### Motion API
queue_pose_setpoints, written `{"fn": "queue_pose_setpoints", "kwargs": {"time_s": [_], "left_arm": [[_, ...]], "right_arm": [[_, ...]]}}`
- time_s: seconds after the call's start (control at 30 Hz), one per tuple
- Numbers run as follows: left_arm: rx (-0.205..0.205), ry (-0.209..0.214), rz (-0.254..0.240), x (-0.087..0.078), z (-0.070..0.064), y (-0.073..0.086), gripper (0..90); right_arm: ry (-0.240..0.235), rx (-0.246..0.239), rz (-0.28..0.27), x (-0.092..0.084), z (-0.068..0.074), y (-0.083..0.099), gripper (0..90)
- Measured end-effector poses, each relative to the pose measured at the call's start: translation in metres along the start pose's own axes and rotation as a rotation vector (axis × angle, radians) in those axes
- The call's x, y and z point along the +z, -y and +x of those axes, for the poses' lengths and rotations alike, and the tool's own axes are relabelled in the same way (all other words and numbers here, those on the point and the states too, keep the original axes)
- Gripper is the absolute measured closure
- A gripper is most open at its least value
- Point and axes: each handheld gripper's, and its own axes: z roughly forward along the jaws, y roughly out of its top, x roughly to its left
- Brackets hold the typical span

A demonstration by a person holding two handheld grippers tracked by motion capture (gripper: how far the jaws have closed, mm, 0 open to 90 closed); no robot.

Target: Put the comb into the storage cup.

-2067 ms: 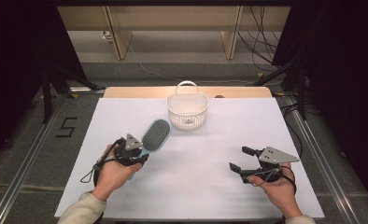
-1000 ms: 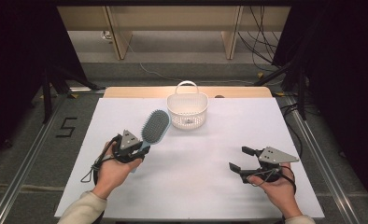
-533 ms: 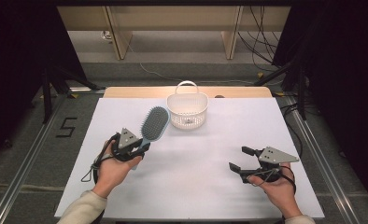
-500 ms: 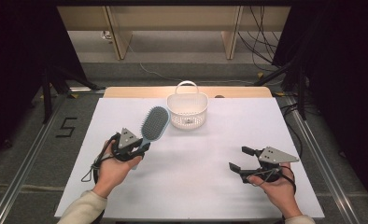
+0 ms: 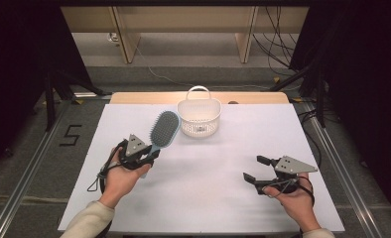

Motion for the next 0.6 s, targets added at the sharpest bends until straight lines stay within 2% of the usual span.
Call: {"fn": "queue_pose_setpoints", "kwargs": {"time_s": [0.6], "left_arm": [[0.003,-0.003,-0.025,0.0043,0.0032,-0.004,69.9]], "right_arm": [[0.001,0.008,-0.009,-0.0004,-0.0004,-0.0001,19.2]]}}
